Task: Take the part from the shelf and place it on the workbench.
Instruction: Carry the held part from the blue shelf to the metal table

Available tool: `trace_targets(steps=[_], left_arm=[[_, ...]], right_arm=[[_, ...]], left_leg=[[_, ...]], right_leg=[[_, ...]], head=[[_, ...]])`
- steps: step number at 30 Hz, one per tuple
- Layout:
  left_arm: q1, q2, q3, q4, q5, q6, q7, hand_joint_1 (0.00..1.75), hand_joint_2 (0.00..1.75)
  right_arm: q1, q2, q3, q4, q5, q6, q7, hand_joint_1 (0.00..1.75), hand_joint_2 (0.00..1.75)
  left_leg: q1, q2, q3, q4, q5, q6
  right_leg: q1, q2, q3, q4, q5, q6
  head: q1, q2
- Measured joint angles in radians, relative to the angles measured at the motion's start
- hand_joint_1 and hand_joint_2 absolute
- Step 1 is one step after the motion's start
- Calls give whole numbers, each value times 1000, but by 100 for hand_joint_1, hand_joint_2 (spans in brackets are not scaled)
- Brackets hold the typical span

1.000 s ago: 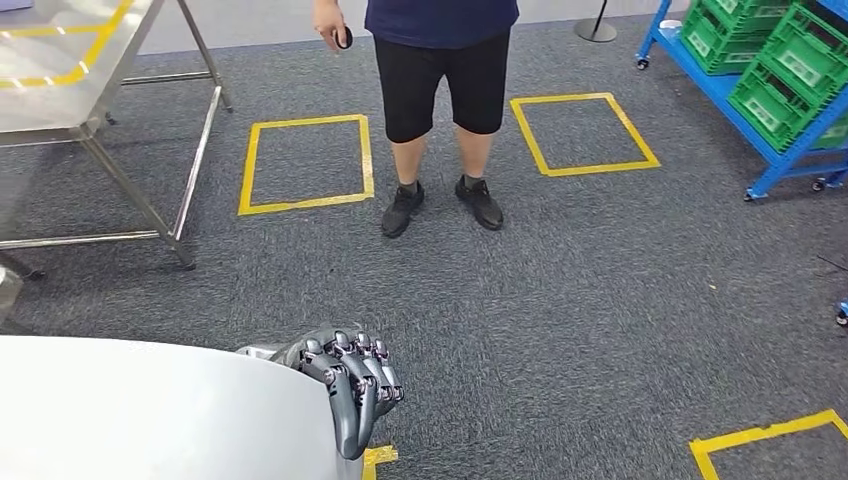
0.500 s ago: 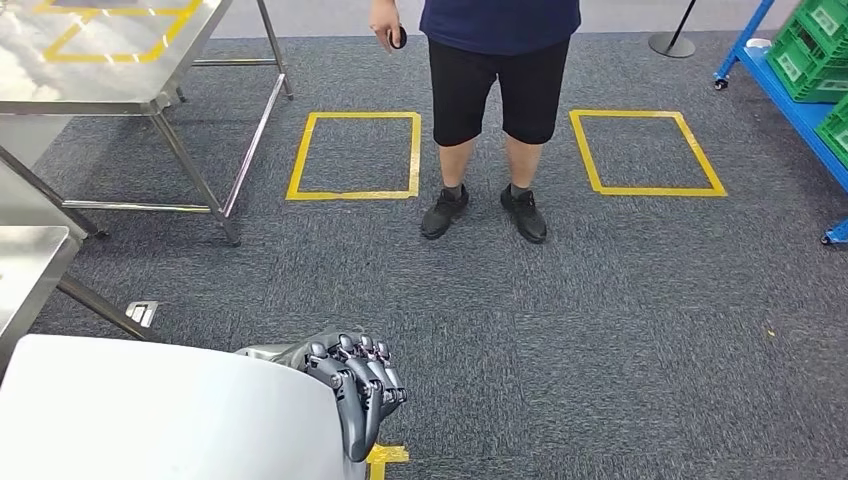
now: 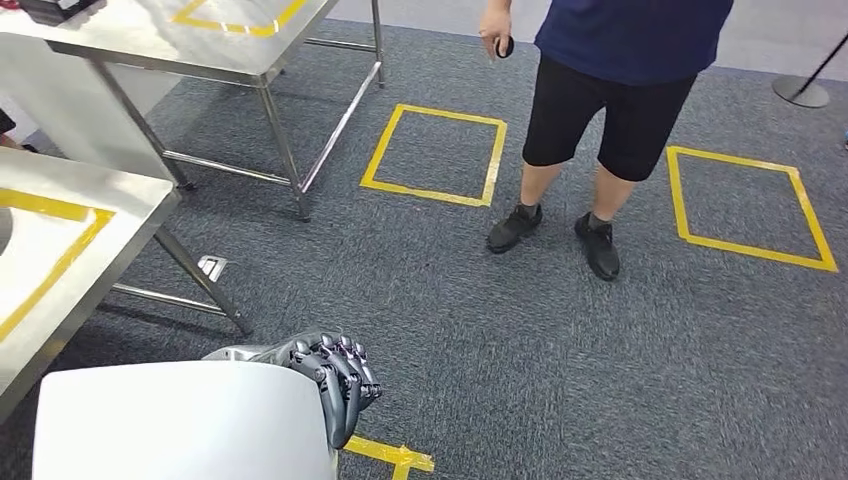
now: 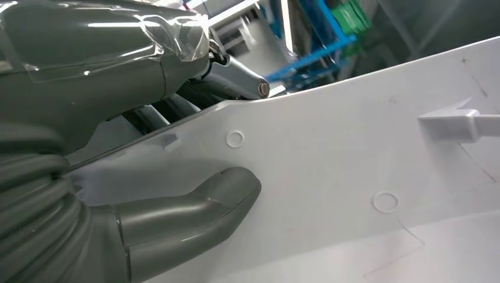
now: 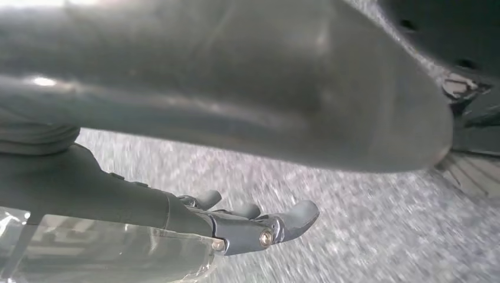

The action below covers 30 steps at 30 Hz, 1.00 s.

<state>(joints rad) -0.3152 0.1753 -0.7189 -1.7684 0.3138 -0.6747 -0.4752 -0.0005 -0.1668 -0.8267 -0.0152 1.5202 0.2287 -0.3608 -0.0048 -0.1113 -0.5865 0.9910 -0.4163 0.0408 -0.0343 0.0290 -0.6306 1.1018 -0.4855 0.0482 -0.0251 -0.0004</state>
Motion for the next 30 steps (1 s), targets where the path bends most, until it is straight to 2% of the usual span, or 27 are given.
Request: trace_targets(steps=[1,2,3,4,5,6,7,8,9,10,11,12,13,14,16,17,18,20,21,22,24,25,26,27,28,29,30], left_arm=[[3,1,4,-3,-2,0,7,175,175],[6,2,6,-5,-3,1,14,175,175],[9,3,8,-7,-3,3,21,175,175],[11,5,10,-10,-4,5,28,175,175],[13,8,12,-14,-4,7,35,175,175],[15,11,15,-17,-3,7,40,175,175],[15,13,18,-20,-2,8,45,175,175],[16,15,20,-23,-1,8,49,175,175],[16,17,22,-24,1,8,51,175,175],[17,18,23,-24,2,8,54,175,175],[18,20,24,-25,3,8,56,175,175],[19,21,24,-25,4,8,57,175,175],[19,23,24,-25,5,8,59,175,175],[19,24,24,-26,6,8,60,175,175],[19,25,26,-29,7,8,61,175,175],[18,25,27,-31,8,7,61,175,175],[17,25,28,-33,8,7,61,175,175],[17,27,29,-37,9,7,61,175,175],[17,27,30,-39,9,7,61,175,175],[16,27,30,-42,9,7,61,175,175],[13,25,30,-44,9,7,62,175,175],[12,23,30,-45,9,7,62,175,175],[13,22,29,-45,9,8,63,175,175],[14,21,29,-45,9,8,64,175,175],[14,21,29,-45,9,7,65,175,175],[15,20,28,-45,9,7,65,175,175],[15,20,28,-45,9,7,66,175,175]], right_arm=[[-1,0,0,-1,0,0,0,0,0],[-2,1,0,-2,0,0,0,0,0],[-3,1,0,-4,0,1,0,0,0],[-5,1,0,-5,0,1,1,0,0],[-6,1,0,-7,0,2,0,0,0],[-7,1,0,-8,-1,2,0,0,0],[-6,1,0,-8,-1,3,0,0,0],[-4,1,0,-8,-2,4,-1,0,0],[-1,0,0,-8,-2,5,-2,0,0],[1,0,0,-8,-3,6,-2,0,0],[3,-1,0,-8,-4,7,-3,0,0],[4,-2,0,-8,-4,8,-3,0,0],[4,-2,0,-8,-5,8,-4,0,0],[3,-2,0,-8,-6,9,-4,0,0],[3,0,0,-8,-7,8,-5,0,0],[4,1,0,-8,-7,8,-6,0,0],[4,1,0,-8,-7,8,-6,0,0],[1,1,0,-8,-8,8,-6,0,0],[-1,1,0,-8,-8,8,-6,0,0],[-2,1,0,-8,-8,8,-6,0,0],[0,1,0,-8,-9,7,-6,0,0],[2,0,0,-8,-9,6,-6,0,0],[3,-1,0,-8,-8,4,-6,0,0],[4,-1,0,-8,-8,2,-6,0,0],[4,-1,0,-8,-7,1,-6,0,0],[4,-1,0,-8,-7,0,-6,0,0],[4,-1,0,-8,-6,0,-6,0,0]], left_leg=[[1,-13,-2,7,-5,-7],[1,-23,-5,11,-9,-14],[2,-32,-8,13,-11,-20],[5,-39,-11,13,-11,-25],[7,-33,-12,17,-13,-29],[7,-10,-17,31,-23,-33],[7,23,-32,64,-42,-37],[7,61,-57,120,-71,-40],[8,88,-94,191,-105,-42],[10,100,-131,260,-132,-44],[11,104,-158,307,-145,-44],[11,106,-167,318,-139,-43],[10,110,-154,286,-115,-41],[8,122,-120,221,-82,-35],[-3,167,-47,83,-31,-19],[-9,183,-26,45,-22,-13],[-13,188,-20,31,-22,-8],[-12,162,-17,20,-16,-1],[-9,148,-9,9,-11,4],[-6,135,-2,-3,-5,8],[-1,108,8,-15,3,13],[0,93,8,-15,3,14],[1,77,8,-14,3,14],[1,60,8,-14,2,13],[3,44,9,-12,1,11],[5,27,10,-10,-1,8],[7,12,10,-5,-4,3]], right_leg=[[-2,15,22,-51,23,0],[-2,25,35,-78,34,-6],[3,25,38,-81,35,-17],[5,15,41,-82,36,-28],[6,5,43,-83,37,-34],[6,-5,46,-84,36,-42],[7,-15,49,-85,35,-49],[9,-26,52,-86,33,-56],[13,-38,54,-86,30,-61],[17,-51,55,-86,28,-65],[20,-65,55,-86,26,-67],[22,-77,57,-86,23,-68],[24,-90,59,-86,21,-68],[27,-102,63,-86,18,-68],[32,-124,71,-86,11,-64],[33,-134,75,-86,7,-60],[34,-145,77,-87,4,-55],[34,-166,82,-91,0,-46],[33,-156,83,-86,-5,-43],[32,-133,77,-67,-16,-42],[27,-66,27,41,-63,-44],[25,-46,-12,113,-88,-45],[22,-37,-46,171,-105,-42],[19,-34,-65,195,-104,-35],[15,-32,-64,177,-87,-24],[9,-27,-44,120,-55,-11],[2,-9,-13,42,-18,2]], head=[[1,0],[2,0],[2,0],[2,0],[2,0],[0,0],[-3,0],[-7,0],[-10,0],[-11,0],[-11,0],[-11,0],[-11,0],[-11,0],[-10,0],[-10,0],[-9,0],[-10,0],[-8,0],[-7,0],[-1,0],[1,0],[2,0],[2,0],[2,0],[2,0],[3,0]])
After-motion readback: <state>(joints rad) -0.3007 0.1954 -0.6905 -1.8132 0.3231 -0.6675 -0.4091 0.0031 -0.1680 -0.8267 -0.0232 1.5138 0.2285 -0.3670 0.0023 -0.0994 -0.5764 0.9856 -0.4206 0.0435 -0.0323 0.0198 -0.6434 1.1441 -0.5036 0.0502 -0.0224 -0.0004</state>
